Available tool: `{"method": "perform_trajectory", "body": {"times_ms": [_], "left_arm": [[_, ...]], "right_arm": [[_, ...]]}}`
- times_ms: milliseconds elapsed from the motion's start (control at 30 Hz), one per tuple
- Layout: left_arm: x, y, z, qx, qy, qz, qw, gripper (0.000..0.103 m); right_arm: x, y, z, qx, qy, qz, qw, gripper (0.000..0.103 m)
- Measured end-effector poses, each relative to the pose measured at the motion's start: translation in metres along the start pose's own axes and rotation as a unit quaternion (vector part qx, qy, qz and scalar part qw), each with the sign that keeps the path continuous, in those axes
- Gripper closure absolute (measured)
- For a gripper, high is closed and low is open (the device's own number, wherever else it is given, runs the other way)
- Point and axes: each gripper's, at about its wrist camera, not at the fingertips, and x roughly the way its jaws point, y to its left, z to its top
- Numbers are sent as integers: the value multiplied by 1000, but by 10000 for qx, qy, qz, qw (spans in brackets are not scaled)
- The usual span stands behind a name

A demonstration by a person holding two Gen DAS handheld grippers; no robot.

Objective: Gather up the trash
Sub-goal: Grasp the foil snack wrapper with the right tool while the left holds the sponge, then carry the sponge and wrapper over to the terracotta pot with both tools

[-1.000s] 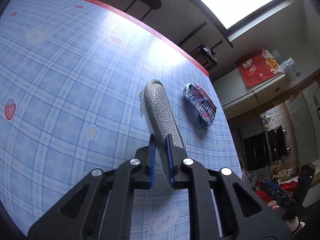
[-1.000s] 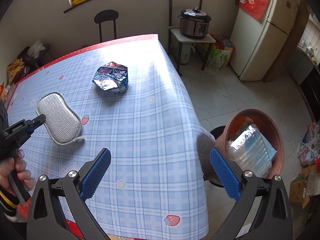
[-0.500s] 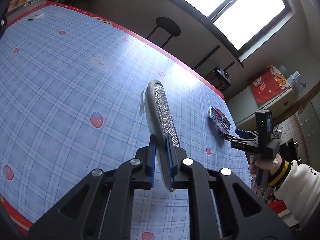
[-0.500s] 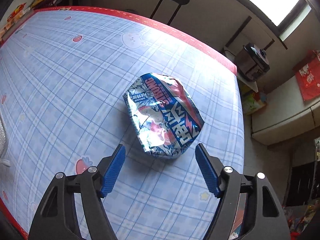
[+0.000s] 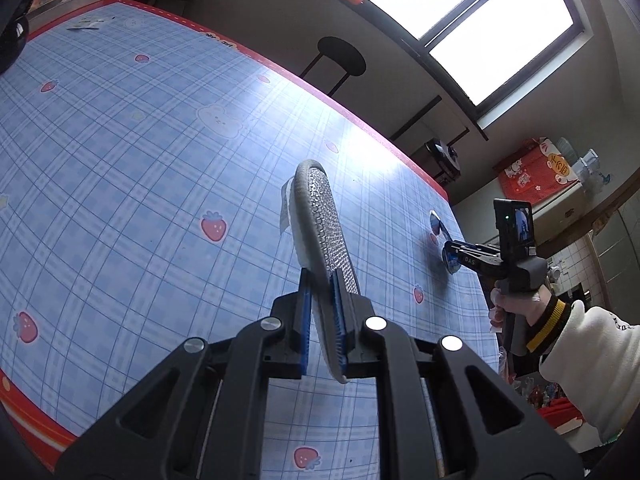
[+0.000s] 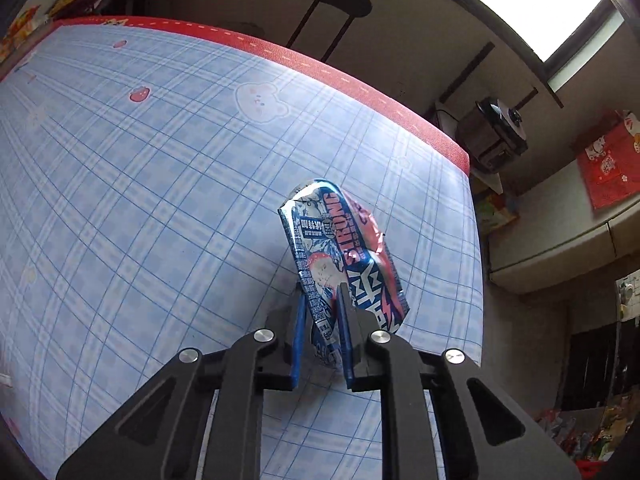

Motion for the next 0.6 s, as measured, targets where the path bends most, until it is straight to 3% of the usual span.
{"method": "perform_trajectory", "body": {"times_ms": [67, 300, 600], "left_arm": [[-1, -6, 0, 45, -23, -30, 10000, 89], [-1, -25, -1, 232, 6, -145, 9996, 89], [-18, -59, -2, 564, -83, -309, 9979, 89]], "right_arm": [[-15, -9, -3, 209, -187, 92, 9996, 99], [-56, -27, -33, 1020, -594, 609, 9911, 99], [-115, -48, -103, 2354, -1127, 1433, 9546, 99]]}}
